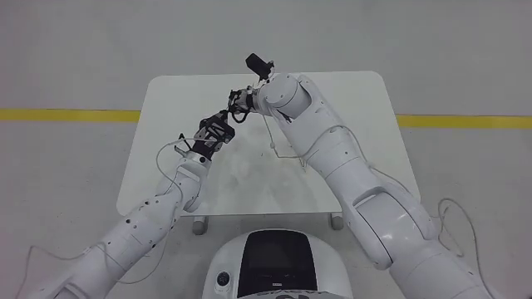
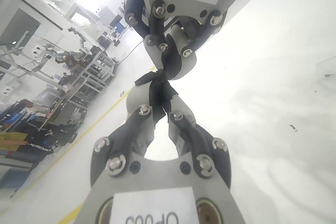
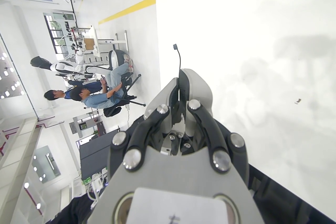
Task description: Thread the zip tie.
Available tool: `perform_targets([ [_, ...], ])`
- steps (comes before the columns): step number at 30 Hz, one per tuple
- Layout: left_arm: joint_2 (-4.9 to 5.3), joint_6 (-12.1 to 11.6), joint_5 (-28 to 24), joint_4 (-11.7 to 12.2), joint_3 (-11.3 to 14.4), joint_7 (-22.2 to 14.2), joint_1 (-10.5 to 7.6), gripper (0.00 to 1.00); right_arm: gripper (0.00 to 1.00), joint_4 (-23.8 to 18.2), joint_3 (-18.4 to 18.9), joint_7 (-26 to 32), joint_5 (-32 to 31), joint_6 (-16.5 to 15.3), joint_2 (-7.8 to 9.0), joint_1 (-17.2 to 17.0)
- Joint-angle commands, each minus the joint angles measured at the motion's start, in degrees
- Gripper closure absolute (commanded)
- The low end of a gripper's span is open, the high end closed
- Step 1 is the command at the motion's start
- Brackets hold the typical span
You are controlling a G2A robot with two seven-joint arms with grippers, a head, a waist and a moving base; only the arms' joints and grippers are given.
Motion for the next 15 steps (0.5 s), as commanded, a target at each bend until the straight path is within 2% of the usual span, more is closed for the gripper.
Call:
perform_targets([
  [1,-0.05,-0.13,0.00,0.09,-0.03,0.07,-0.03,1.00,1.00,0.08,0.23,0.05,-0.03,0.00,-0.02,-0.03],
  [2,-0.09,-0.21,0.00,0.13,-0.08,0.09,-0.03,1.00,0.56,0.14,0.40,-0.01,-0.02,0.00,-0.04,-0.05],
  [3,-0.12,-0.27,0.00,0.18,-0.14,0.09,-0.02,1.00,0.00,0.13,0.55,-0.10,0.07,0.00,-0.06,-0.09],
  [11,-0.04,-1.52,0.00,-0.18,-1.60,0.60,0.87,1.00,0.00,-0.43,2.67,-1.13,-1.22,0.00,0.61,-0.59],
  [14,0.21,-3.21,-0.45,-1.28,-2.72,1.43,1.90,1.00,0.00,-1.10,4.09,-1.60,-1.83,0.00,1.15,-1.16],
  [15,0.36,-4.75,-0.94,-1.82,-3.26,1.90,2.37,1.00,0.00,-1.48,4.78,-2.00,-2.00,0.00,1.38,-1.45],
])
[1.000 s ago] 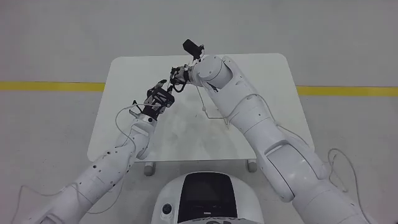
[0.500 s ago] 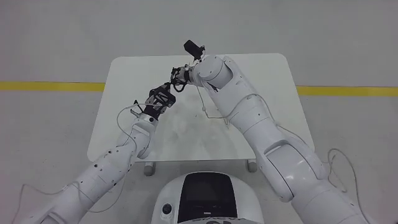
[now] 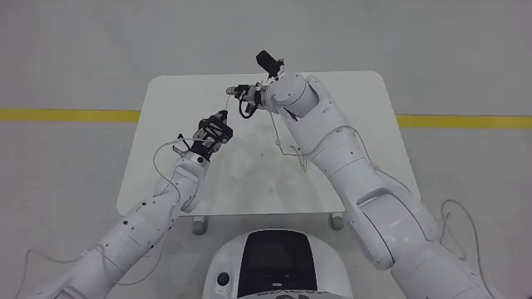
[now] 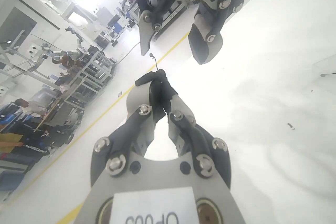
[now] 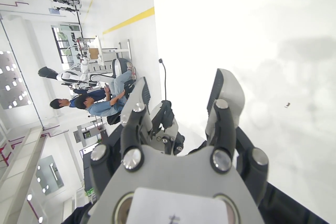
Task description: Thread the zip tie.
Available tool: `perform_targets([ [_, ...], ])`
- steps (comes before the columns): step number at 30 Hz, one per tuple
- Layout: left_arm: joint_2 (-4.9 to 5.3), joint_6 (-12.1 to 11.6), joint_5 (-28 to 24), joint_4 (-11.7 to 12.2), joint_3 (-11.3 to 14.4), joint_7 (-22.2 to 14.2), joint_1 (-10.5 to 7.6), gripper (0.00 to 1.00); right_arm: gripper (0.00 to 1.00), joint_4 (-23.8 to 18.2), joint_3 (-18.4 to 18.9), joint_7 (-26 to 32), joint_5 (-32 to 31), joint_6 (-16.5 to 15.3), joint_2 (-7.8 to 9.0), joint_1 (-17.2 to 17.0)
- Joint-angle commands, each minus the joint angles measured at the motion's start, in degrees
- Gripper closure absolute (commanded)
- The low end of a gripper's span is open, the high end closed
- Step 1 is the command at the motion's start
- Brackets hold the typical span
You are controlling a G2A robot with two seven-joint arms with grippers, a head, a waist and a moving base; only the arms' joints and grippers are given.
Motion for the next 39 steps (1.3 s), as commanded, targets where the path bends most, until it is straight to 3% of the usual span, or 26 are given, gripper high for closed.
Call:
perform_targets([
  [1,0.24,-2.74,-1.70,-0.96,-1.11,0.81,0.92,1.00,0.00,-0.81,1.52,-1.00,0.27,0.00,0.41,-0.66],
  [4,0.62,-7.04,-2.82,-2.55,-2.40,2.06,1.51,1.00,0.00,-0.81,1.52,-1.00,0.27,0.00,0.41,-0.66],
  [10,0.61,-7.12,-2.81,-2.58,-2.39,2.08,1.52,1.00,0.00,-0.81,1.52,-1.00,0.27,0.00,0.41,-0.66],
  [13,0.55,-9.73,-6.60,-2.36,-3.76,1.98,1.39,1.00,0.00,-1.92,2.65,-2.48,0.72,-0.94,0.85,-1.60],
  [16,0.92,-14.75,-11.81,-1.71,-6.64,2.93,1.54,1.00,0.00,-3.04,4.46,-1.33,-0.39,-1.53,2.00,-2.21],
  [22,2.06,-29.64,-22.10,0.86,-12.68,4.66,1.79,1.00,0.00,-4.10,7.07,4.73,-1.61,-4.73,4.05,-2.82],
  [25,2.43,-35.30,-25.29,3.10,-14.35,4.56,1.19,1.00,0.00,-3.69,8.11,6.78,-0.79,-6.28,4.70,-2.70],
  [29,3.30,-35.30,-31.01,2.67,-12.18,5.53,0.97,1.00,0.00,-3.02,8.84,7.47,-0.01,-7.59,5.26,-2.30],
  [35,3.27,-35.30,-31.18,2.55,-12.13,5.51,1.02,1.00,0.00,-3.02,8.84,7.47,-0.01,-7.59,5.26,-2.30],
  [36,3.14,-35.30,-32.99,2.15,-11.93,5.18,1.36,1.00,0.00,-3.02,8.84,7.47,-0.01,-7.59,5.26,-2.30],
  [37,2.98,-35.30,-40.31,1.86,-11.97,3.39,1.56,1.00,0.00,-3.02,8.84,7.47,-0.01,-7.59,5.26,-2.30],
  [39,3.28,-35.30,-46.67,2.73,-13.06,-0.04,0.49,1.00,0.00,-3.02,8.84,7.47,-0.01,-7.59,5.26,-2.30],
])
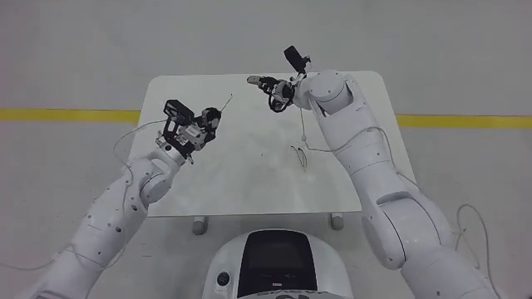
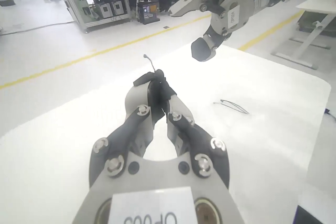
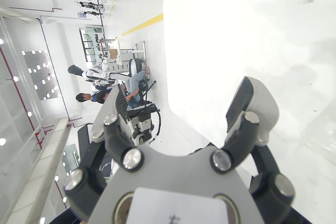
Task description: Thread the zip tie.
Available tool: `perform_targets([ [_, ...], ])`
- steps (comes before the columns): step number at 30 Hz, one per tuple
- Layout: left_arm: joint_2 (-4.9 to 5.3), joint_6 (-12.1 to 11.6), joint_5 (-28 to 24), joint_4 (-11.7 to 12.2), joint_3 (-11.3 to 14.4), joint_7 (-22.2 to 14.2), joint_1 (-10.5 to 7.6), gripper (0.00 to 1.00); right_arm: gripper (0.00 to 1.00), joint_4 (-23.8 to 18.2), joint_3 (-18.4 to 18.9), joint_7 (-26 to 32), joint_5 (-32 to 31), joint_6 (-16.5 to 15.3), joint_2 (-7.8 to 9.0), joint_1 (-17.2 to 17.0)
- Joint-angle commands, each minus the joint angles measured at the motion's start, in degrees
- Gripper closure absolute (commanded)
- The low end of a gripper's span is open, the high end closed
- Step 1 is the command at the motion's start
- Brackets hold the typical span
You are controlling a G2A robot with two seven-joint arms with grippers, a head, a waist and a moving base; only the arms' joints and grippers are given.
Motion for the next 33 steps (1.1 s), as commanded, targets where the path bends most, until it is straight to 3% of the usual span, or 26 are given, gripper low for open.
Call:
perform_targets([
  [1,0.47,0.00,-11.68,0.52,-0.77,-4.45,-0.95,1.00,0.00,-0.26,0.29,-0.65,0.55,-0.34,0.08,-0.61],
  [2,0.84,0.00,-16.95,-0.16,-1.06,-6.36,-1.10,1.00,0.00,-0.66,0.66,0.05,1.39,-0.97,0.27,-1.15],
  [6,2.90,0.00,-30.08,-3.09,-1.12,-14.33,-1.29,1.00,0.00,-0.75,1.38,4.83,2.06,-4.06,1.20,-1.41],
  [10,5.15,0.00,-39.88,-5.80,-1.28,-23.39,-1.82,1.00,0.00,0.49,2.30,8.02,3.69,-6.74,1.98,-1.06],
  [14,6.66,0.00,-48.39,-7.67,-1.95,-30.74,-1.54,1.00,0.00,2.28,2.55,11.54,5.73,-9.13,2.49,-0.25],
  [16,7.01,0.00,-52.97,-8.68,-2.86,-36.08,-1.49,1.00,0.00,3.40,2.53,13.25,6.79,-10.10,2.71,0.36],
  [25,6.86,0.00,-53.87,-8.93,-2.58,-36.07,-1.25,1.00,0.00,3.40,2.53,13.25,6.79,-10.10,2.71,0.36],
  [27,6.79,0.00,-56.72,-6.61,-3.03,-38.53,-1.89,1.00,0.00,3.40,2.53,13.25,6.79,-10.10,2.71,0.36],
  [29,6.70,0.00,-61.75,-6.17,-3.56,-42.74,-2.26,1.00,0.00,3.05,2.78,13.19,7.97,-10.72,2.74,-0.36],
  [33,6.34,0.00,-72.95,-3.38,-7.07,-54.20,-2.32,1.00,0.00,2.49,4.23,17.73,11.35,-13.61,3.70,-1.72],
])
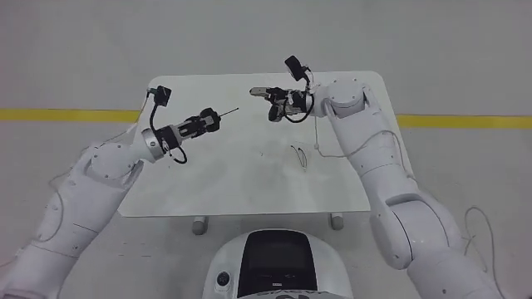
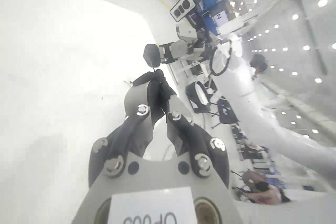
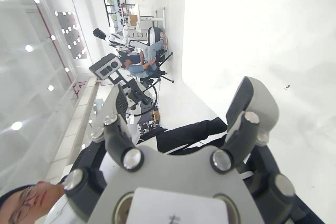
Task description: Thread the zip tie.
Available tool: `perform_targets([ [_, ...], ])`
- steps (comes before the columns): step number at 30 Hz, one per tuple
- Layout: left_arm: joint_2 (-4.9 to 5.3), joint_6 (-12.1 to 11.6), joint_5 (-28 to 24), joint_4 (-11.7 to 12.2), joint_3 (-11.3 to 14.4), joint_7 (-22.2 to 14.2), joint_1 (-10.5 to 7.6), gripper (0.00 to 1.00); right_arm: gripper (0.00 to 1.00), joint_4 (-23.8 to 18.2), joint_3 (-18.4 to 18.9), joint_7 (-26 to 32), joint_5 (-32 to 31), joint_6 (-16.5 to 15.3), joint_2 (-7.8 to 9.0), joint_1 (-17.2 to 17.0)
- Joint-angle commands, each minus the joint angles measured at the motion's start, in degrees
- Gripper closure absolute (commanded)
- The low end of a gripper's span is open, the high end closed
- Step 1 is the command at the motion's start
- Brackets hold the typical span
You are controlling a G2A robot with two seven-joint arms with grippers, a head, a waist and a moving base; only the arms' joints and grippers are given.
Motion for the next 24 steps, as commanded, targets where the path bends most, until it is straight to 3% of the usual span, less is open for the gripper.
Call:
perform_targets([
  [1,-0.34,0.00,-4.89,1.25,-1.90,-6.77,0.07,1.00,0.00,0.37,0.66,3.08,2.09,-1.40,0.43,-0.25],
  [6,-2.23,0.00,-13.38,6.66,-5.23,-20.38,0.13,1.00,0.00,3.41,1.27,10.09,8.25,-4.87,0.92,0.61],
  [7,-2.42,0.00,-11.64,7.59,-5.58,-21.49,-0.39,1.00,0.00,3.41,1.27,10.09,8.25,-4.87,0.92,0.61],
  [14,-2.49,0.47,-11.56,7.56,-5.26,-20.85,-0.18,1.00,0.00,3.44,1.26,9.75,8.35,-4.83,0.92,0.37],
  [16,-2.67,1.21,-13.41,8.97,-4.78,-21.06,-0.06,1.00,0.00,2.86,1.07,10.92,11.47,-6.19,0.75,-1.03],
  [20,-3.39,2.14,-23.99,13.18,-3.48,-28.13,-1.07,1.00,0.00,4.92,-0.01,13.54,20.61,-8.95,0.38,-2.06],
  [24,-4.27,2.25,-29.95,17.73,-1.52,-34.10,-3.01,1.00,0.00,6.75,-2.99,13.54,26.63,-10.66,0.24,-1.67],
])
